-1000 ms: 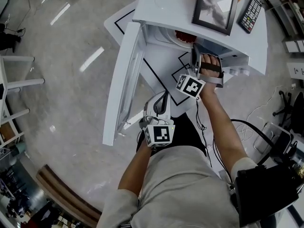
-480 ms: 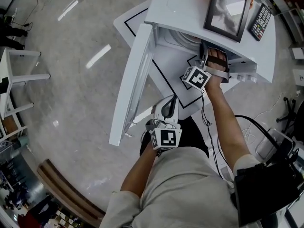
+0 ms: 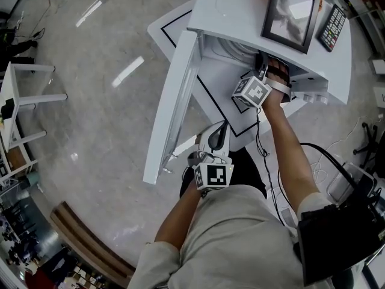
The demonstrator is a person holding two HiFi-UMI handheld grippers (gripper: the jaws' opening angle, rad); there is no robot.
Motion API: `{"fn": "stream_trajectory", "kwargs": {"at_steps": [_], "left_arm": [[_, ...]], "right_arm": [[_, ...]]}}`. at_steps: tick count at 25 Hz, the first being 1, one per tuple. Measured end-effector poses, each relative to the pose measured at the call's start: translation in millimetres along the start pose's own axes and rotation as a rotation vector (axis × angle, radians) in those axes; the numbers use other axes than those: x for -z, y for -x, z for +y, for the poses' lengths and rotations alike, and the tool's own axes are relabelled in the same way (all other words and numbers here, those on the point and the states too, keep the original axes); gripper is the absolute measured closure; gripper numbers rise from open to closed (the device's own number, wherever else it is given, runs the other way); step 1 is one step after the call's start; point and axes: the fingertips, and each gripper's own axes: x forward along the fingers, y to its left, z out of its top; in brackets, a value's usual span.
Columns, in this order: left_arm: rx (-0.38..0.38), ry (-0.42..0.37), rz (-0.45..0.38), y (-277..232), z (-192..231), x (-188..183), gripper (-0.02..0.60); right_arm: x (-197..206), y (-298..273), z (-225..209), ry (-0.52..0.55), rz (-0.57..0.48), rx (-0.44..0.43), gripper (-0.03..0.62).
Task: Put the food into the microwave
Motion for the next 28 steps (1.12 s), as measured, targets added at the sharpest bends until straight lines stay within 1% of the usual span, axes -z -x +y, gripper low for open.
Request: {"fn": "stream_trajectory", "kwargs": {"at_steps": [2,7,9,12,14,16,22,28], "left_arm": [[0.003,-0.004,-0.005,-0.3,0.2,-1.7,0.574],[-0.002,-0.016,-0.015,-2.4,5.6,-4.8,0.574],[-0.001,-0.014,-0.02,-1.3,7.2,-7.6,0.574],[-0.009,-0.008,-0.027,1.1,10.8,-12.4,0.574],[-0.02,-0.005,-0.03,1.9,14.5,-14.6,0.574],[-0.028,0.0,-0.031,3.3,17.7,-14.7,0.574],[-0.047,0.007,-0.022,6.5,25.7,-11.4,0.574],[-0.041,0.008,-0.022,4.8,28.9,-14.0,0.574]], "right_arm": [[0.1,-0.6,2.7,-0.04,-0.007,-0.039,0.543],[-7.2,-0.6,2.8,-0.212,-0.073,-0.148,0.522],[-9.6,2.4,1.7,-0.305,-0.097,-0.203,0.497],[-12.8,6.6,1.2,-0.473,-0.134,-0.29,0.477],[-15.2,8.3,-0.1,-0.544,-0.155,-0.326,0.46],[-17.9,11.3,-0.6,-0.579,-0.175,-0.341,0.454],[-18.3,21.9,4.6,-0.629,-0.196,-0.367,0.453],[-18.6,22.7,3.4,-0.763,-0.223,-0.445,0.439]]}}
